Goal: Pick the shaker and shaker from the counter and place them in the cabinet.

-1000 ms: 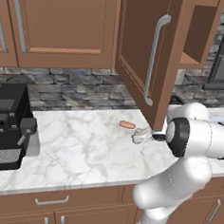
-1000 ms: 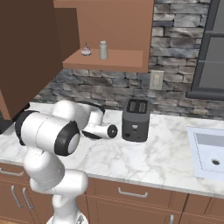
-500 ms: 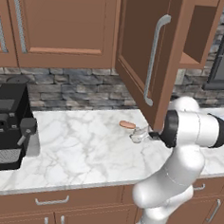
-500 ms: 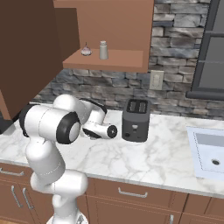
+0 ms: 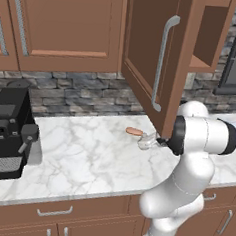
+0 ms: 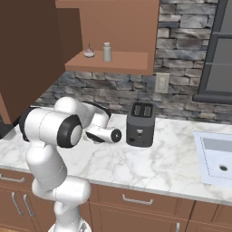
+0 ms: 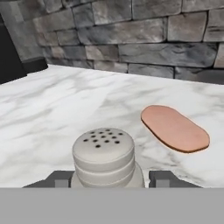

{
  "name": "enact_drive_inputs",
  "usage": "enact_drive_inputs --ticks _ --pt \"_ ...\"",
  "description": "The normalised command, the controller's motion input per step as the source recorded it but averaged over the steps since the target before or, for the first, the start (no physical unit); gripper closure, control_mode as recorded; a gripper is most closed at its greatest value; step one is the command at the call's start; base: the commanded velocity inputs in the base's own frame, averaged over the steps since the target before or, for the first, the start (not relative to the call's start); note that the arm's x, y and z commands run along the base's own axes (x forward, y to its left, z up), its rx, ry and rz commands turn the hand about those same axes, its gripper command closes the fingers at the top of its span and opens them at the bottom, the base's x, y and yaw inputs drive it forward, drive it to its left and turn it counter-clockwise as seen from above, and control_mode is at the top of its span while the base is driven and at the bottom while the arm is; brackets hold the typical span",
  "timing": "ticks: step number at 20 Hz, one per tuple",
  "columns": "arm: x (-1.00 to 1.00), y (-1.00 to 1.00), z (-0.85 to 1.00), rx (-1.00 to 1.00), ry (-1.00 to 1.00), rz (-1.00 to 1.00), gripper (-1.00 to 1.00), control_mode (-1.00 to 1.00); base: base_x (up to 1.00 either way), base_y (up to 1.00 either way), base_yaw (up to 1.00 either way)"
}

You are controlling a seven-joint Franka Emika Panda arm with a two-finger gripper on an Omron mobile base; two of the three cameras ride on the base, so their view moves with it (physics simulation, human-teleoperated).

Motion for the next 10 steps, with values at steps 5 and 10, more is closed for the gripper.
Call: enact_drive_inputs --ticks 5,10 --pt "-0.05 0.0 0.1 0.0 -0.01 -0.03 1.0 -1.0 0.0 0.0 0.0" --pt "-0.27 0.0 0.55 0.01 -0.12 -0.09 1.0 -1.0 0.0 0.0 0.0"
